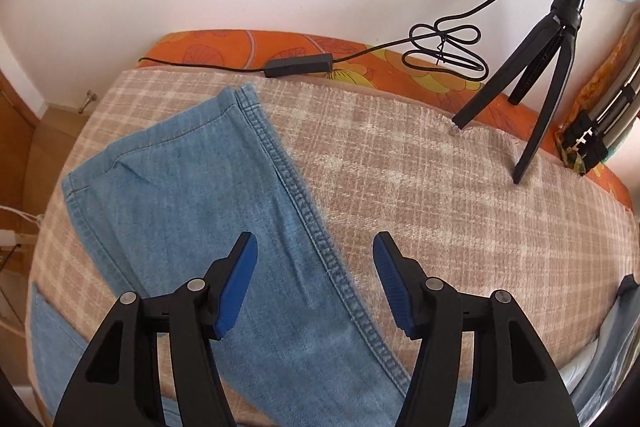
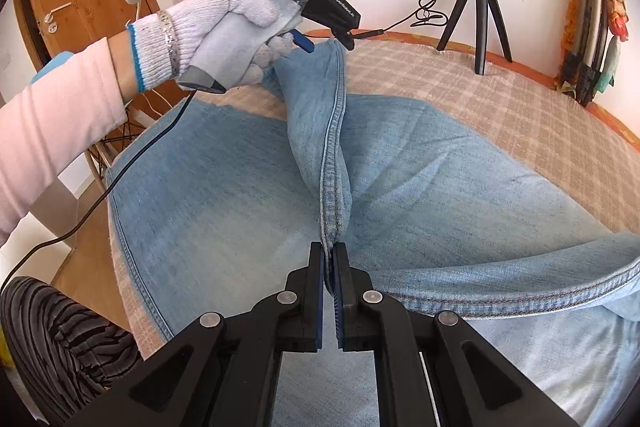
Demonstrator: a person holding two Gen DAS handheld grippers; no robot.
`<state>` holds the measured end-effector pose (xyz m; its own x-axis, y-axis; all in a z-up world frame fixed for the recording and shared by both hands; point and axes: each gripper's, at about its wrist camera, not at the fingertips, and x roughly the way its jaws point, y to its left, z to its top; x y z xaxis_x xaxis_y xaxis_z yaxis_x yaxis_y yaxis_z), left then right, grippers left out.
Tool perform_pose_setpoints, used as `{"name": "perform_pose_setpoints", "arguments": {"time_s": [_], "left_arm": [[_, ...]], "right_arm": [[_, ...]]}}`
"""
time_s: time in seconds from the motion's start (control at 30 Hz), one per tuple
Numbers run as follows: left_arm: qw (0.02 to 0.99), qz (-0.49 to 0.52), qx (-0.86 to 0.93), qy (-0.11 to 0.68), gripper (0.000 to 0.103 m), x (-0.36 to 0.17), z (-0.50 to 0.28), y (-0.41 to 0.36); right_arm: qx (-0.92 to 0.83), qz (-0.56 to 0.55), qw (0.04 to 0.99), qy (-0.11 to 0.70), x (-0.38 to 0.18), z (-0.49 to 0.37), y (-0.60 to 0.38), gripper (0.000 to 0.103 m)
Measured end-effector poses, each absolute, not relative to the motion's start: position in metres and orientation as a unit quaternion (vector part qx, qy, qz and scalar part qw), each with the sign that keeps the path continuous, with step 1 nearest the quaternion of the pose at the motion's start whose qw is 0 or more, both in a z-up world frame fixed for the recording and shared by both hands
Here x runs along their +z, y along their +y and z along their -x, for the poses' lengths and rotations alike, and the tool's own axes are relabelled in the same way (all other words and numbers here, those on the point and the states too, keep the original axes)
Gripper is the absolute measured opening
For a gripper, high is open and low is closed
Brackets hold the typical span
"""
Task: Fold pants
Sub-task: 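Close the right gripper on the leg seam while the left gripper grasps the leg edge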
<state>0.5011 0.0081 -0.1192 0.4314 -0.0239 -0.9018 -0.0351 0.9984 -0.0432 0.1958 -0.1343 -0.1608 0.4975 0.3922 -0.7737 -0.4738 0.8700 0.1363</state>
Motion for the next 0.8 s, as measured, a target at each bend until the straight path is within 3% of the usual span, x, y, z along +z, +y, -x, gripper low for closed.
{"name": "perform_pose_setpoints", "arguments": {"time_s": [0.13,0.3,0.37,0.4,0.47,0.5,0.53,0.8], "left_arm": [[0.833,0.003,0.050,0.551,0.061,-0.141,-0.521,0.003],[0.834,0.042,0.071,0.546,0.066,-0.156,-0.526,0.019],[0.841,0.053,0.074,0.534,0.062,-0.157,-0.525,0.024],[0.844,0.052,0.075,0.529,0.059,-0.157,-0.524,0.025],[0.853,0.042,0.073,0.516,0.039,-0.155,-0.523,0.026],[0.855,0.040,0.075,0.512,0.019,-0.155,-0.522,0.028],[0.857,0.044,0.074,0.508,0.009,-0.153,-0.522,0.031],[0.872,0.112,0.078,0.470,0.006,-0.119,-0.499,0.079]], "right_arm": [[0.257,0.054,0.858,0.442,-0.171,-0.192,-0.138,0.002],[0.260,0.052,0.852,0.451,-0.180,-0.192,-0.144,0.002],[0.262,0.050,0.852,0.450,-0.178,-0.192,-0.144,0.002],[0.263,0.049,0.853,0.448,-0.177,-0.192,-0.144,0.002],[0.263,0.047,0.855,0.445,-0.174,-0.193,-0.144,0.002],[0.263,0.044,0.855,0.445,-0.173,-0.193,-0.145,0.002],[0.262,0.043,0.856,0.444,-0.173,-0.194,-0.146,0.002],[0.246,0.053,0.870,0.425,-0.162,-0.198,-0.149,0.001]]}}
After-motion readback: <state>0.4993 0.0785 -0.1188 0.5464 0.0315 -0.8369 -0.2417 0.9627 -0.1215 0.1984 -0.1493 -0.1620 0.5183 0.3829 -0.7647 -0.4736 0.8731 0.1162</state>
